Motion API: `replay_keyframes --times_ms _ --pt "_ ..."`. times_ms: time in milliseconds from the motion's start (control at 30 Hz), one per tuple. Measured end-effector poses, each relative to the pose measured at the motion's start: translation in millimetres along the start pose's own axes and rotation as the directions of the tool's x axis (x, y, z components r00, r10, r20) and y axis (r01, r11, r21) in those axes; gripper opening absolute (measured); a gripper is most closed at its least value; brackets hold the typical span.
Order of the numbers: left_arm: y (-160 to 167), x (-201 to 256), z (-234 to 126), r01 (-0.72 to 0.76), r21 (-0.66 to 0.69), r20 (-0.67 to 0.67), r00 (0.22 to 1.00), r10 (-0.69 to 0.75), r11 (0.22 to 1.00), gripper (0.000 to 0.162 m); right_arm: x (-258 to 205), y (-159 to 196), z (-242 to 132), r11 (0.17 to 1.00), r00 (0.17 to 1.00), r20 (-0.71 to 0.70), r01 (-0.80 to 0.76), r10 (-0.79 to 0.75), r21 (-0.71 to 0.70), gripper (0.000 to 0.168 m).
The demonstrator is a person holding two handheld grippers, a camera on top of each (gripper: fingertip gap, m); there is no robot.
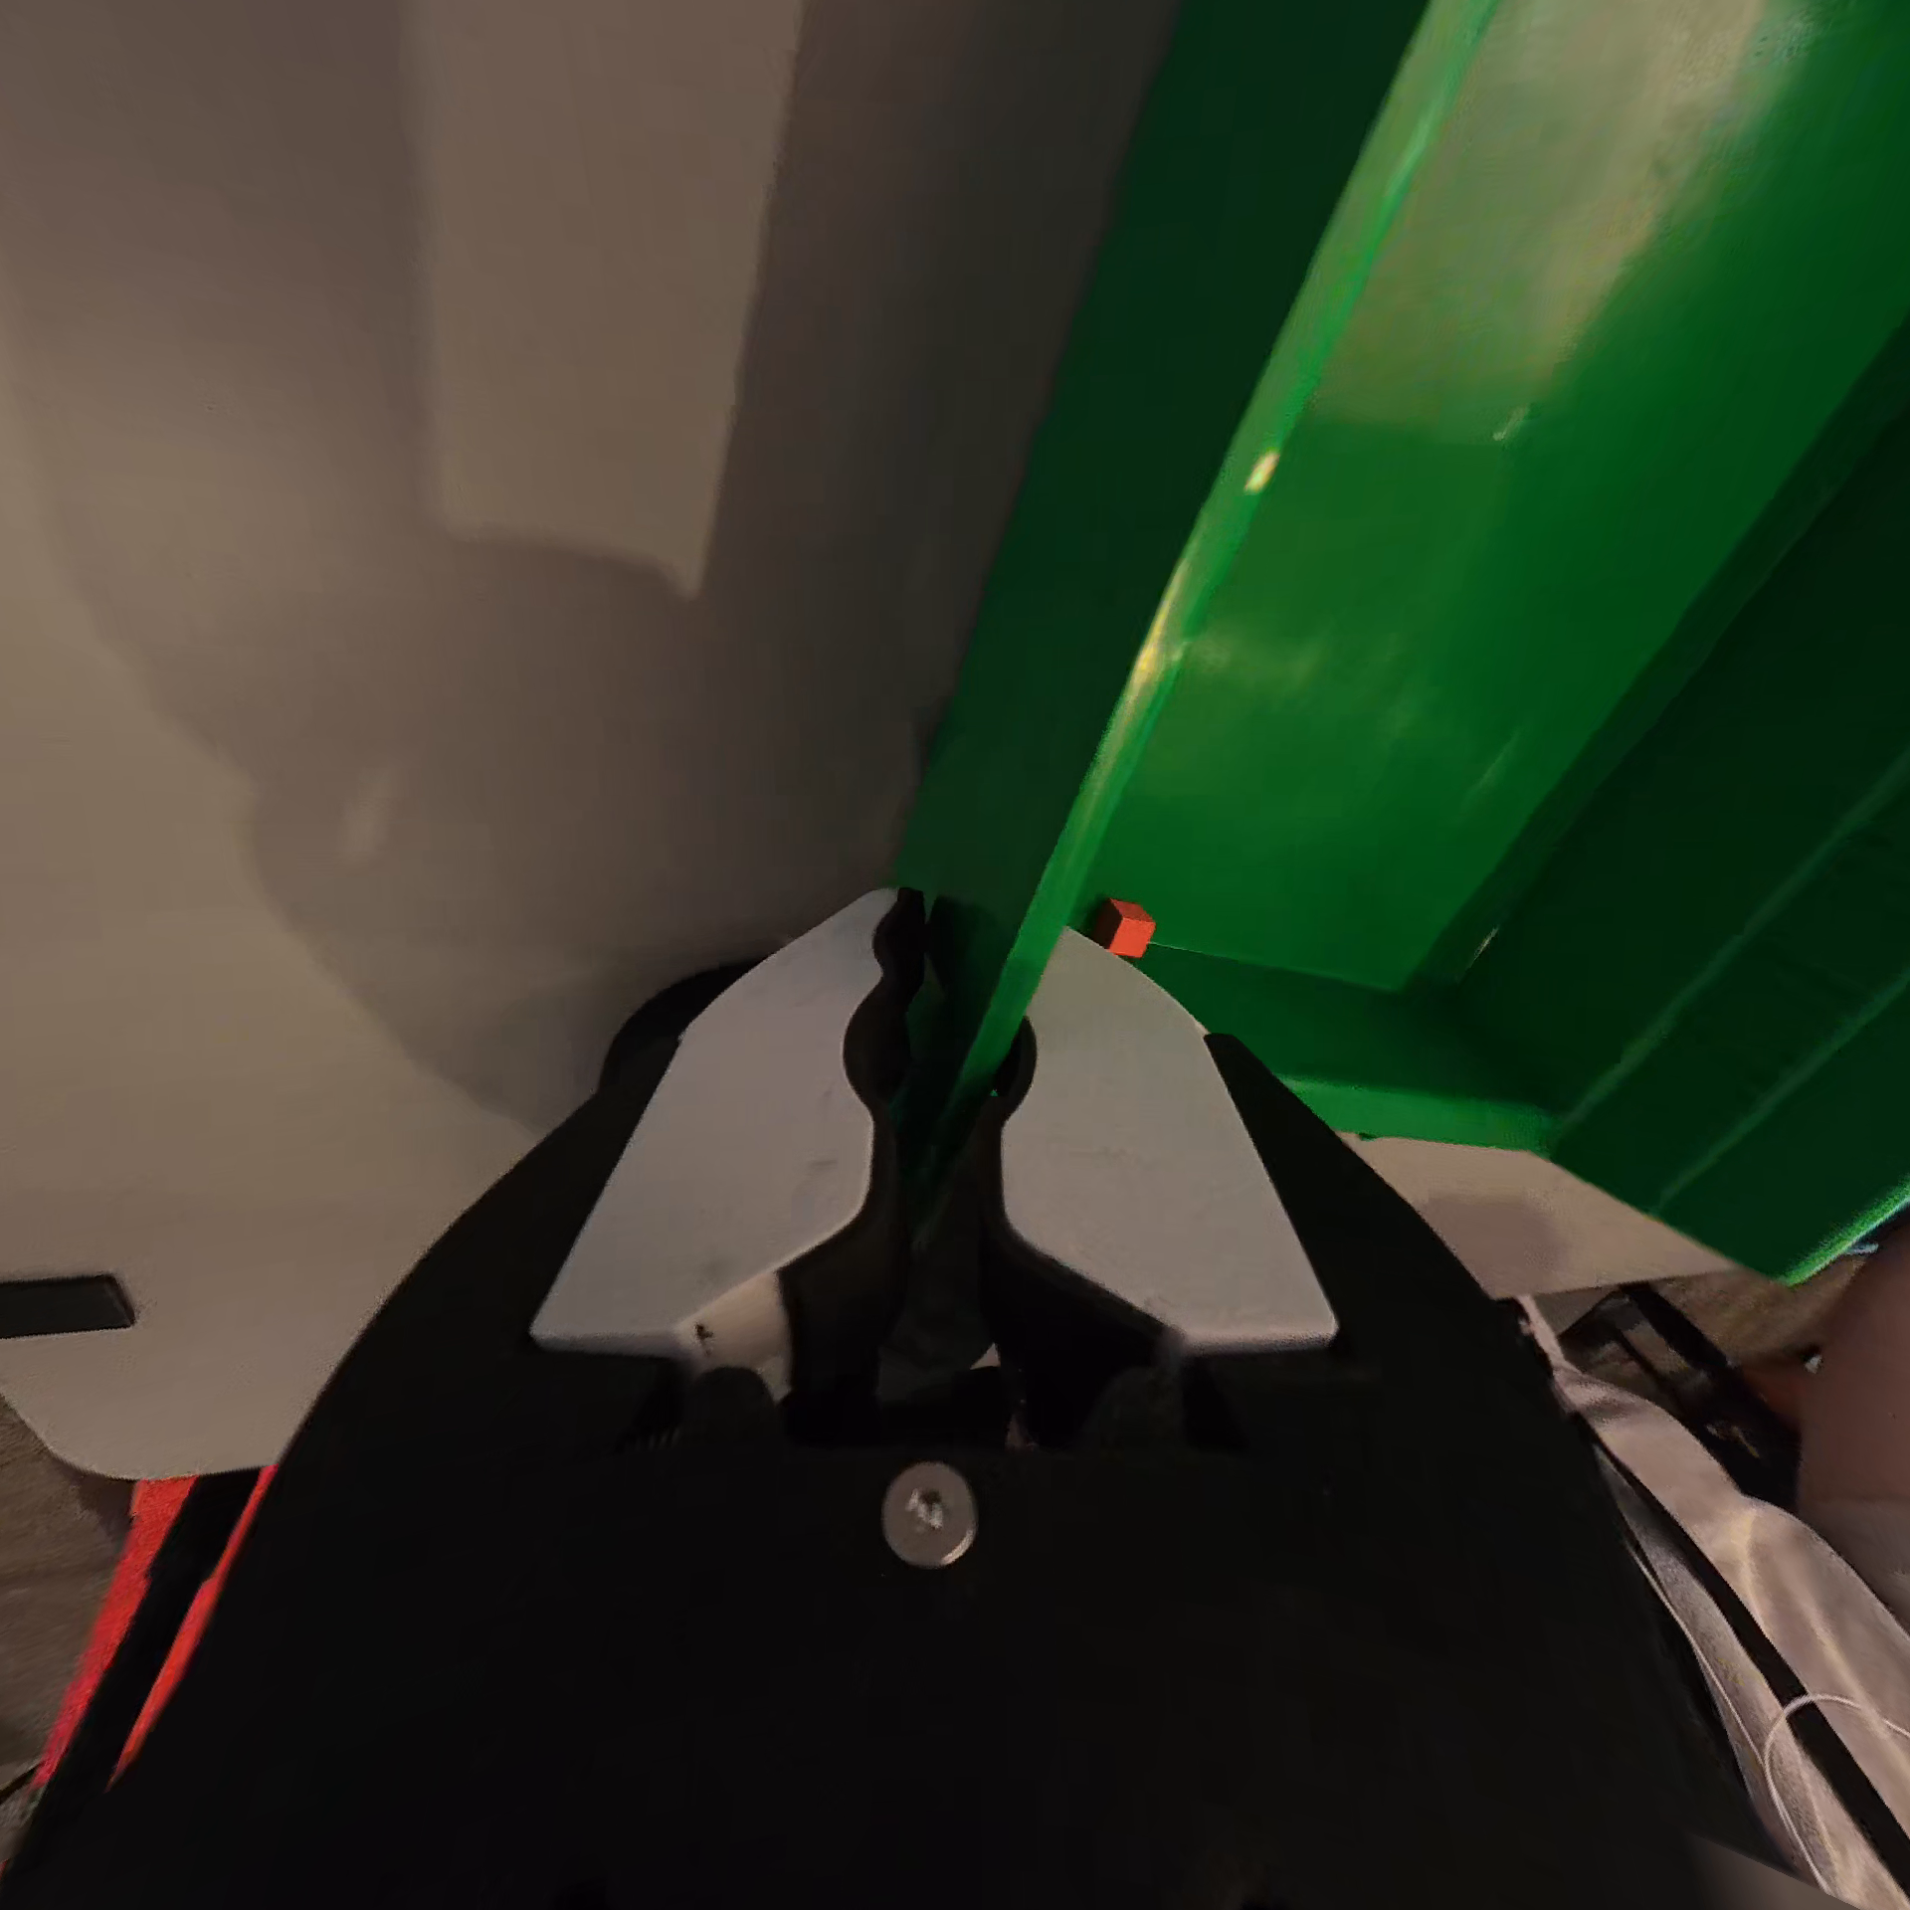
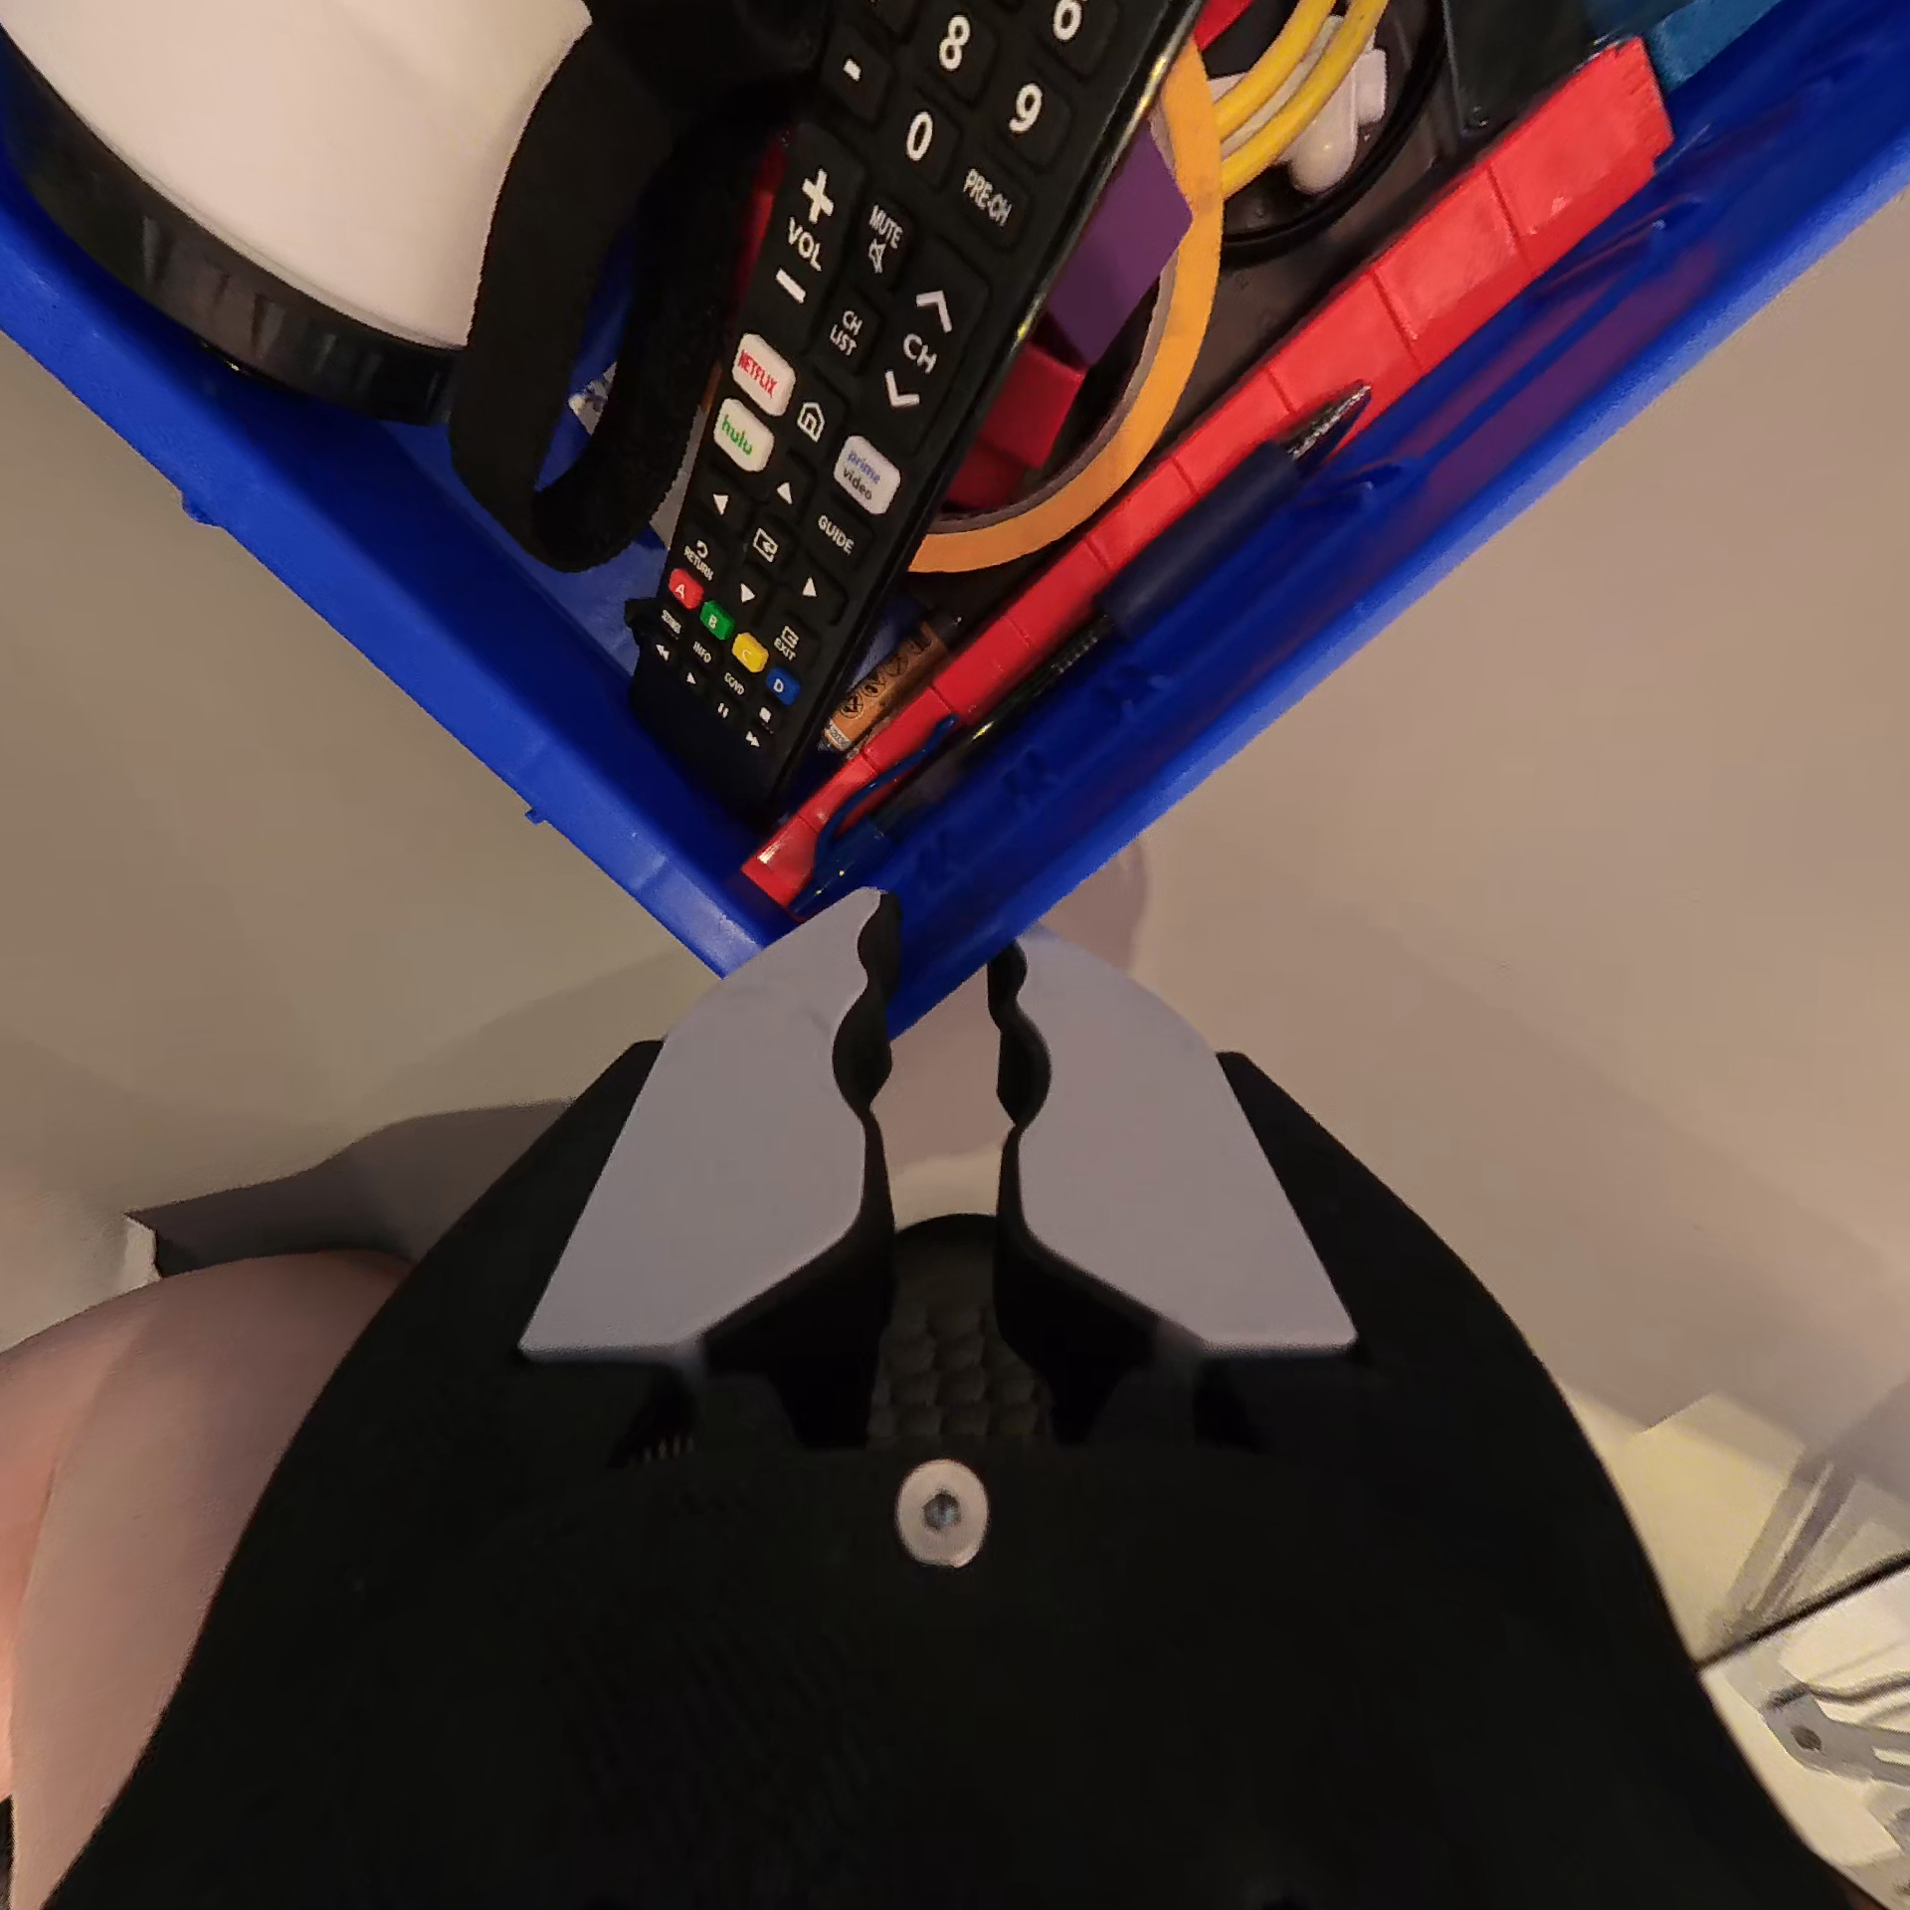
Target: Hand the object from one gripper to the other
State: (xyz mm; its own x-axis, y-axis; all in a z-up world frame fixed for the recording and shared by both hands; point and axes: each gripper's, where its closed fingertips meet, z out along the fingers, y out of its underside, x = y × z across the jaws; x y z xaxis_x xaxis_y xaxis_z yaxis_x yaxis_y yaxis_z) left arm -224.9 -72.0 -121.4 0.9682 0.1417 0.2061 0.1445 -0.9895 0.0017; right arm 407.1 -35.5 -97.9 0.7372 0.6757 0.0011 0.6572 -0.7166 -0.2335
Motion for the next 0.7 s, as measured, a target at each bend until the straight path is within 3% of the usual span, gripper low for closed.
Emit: replay_keyframes --times_ms 100,267,500,700 --pt "-2 -11 -2 0.017 0.026 -0.013 1.0 -0.017 1.0 0.008 6 5 -1 0.997 0.997 0.019 -0.073 0.072 0.024 0.016" --pt "-6 -31 -6 0.02 0.059 0.009 1.0 -0.02 0.998 0.006 33 26 -6 0.943 0.946 0.059 -0.323 0.319 0.077 0.007" --pt "-16 -55 -10 0.052 0.131 0.033 0.998 -0.056 0.99 0.006 67 76 -17 0.779 0.801 0.139 -0.598 0.582 0.186 0.007" --pt "-16 -68 -17 0.146 0.158 0.038 0.987 -0.154 0.977 0.01 74 119 -28 0.609 0.655 0.231 -0.754 0.719 0.245 0.011"
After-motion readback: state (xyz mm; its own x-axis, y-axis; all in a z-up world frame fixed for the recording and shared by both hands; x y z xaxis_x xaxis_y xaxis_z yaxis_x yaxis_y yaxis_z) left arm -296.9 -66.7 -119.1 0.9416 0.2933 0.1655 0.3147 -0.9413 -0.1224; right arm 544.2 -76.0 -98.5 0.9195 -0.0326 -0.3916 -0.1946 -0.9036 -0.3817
